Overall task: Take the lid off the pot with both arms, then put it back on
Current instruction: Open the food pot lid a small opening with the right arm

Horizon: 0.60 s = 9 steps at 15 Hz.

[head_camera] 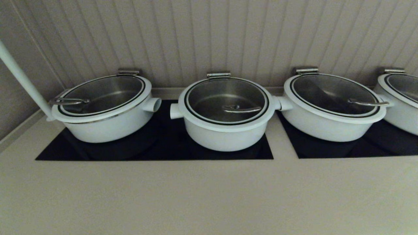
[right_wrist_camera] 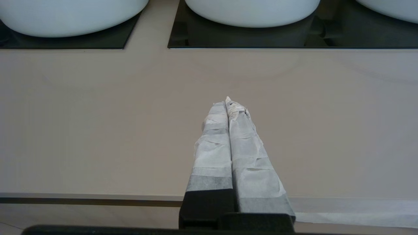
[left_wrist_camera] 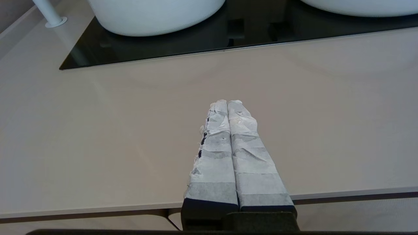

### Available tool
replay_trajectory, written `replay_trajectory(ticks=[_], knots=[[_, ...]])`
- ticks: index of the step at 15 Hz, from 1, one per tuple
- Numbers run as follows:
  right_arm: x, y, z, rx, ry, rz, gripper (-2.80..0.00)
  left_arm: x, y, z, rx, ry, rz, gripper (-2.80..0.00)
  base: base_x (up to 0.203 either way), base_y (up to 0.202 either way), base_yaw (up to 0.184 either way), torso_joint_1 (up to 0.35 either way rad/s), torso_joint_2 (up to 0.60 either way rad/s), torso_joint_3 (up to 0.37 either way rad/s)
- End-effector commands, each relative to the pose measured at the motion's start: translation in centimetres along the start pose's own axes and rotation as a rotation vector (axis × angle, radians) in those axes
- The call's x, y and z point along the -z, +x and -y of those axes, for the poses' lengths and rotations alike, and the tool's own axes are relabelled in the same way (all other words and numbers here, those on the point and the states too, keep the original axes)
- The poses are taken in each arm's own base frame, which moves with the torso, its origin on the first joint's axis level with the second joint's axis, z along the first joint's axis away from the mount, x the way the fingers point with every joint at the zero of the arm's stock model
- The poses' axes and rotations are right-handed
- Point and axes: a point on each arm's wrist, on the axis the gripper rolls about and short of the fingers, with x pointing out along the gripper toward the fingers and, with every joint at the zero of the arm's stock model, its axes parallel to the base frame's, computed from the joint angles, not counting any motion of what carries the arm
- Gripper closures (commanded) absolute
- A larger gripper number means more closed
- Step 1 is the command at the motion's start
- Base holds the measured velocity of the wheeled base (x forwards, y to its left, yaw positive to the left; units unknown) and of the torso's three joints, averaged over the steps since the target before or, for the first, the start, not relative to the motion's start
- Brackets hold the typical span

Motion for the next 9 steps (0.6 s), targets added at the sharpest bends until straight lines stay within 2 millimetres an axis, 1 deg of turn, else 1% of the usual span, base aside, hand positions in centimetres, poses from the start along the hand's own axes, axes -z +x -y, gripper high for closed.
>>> replay_trajectory(ticks=[1,9], knots=[[0.00,0.00,0.00,-0.001,0.000,0.000,0.00,0.00,0.00,0.00,0.000,0.000,0.000,0.00,0.000,0.000,0.000,0.000,0.00,0.000],[0.01,0.01,-0.01,-0.004,-0.009,-0.002,0.00,0.00,0.00,0.00,0.001,-0.023,0.000,0.00,0.000,0.000,0.000,0.000,0.00,0.000]])
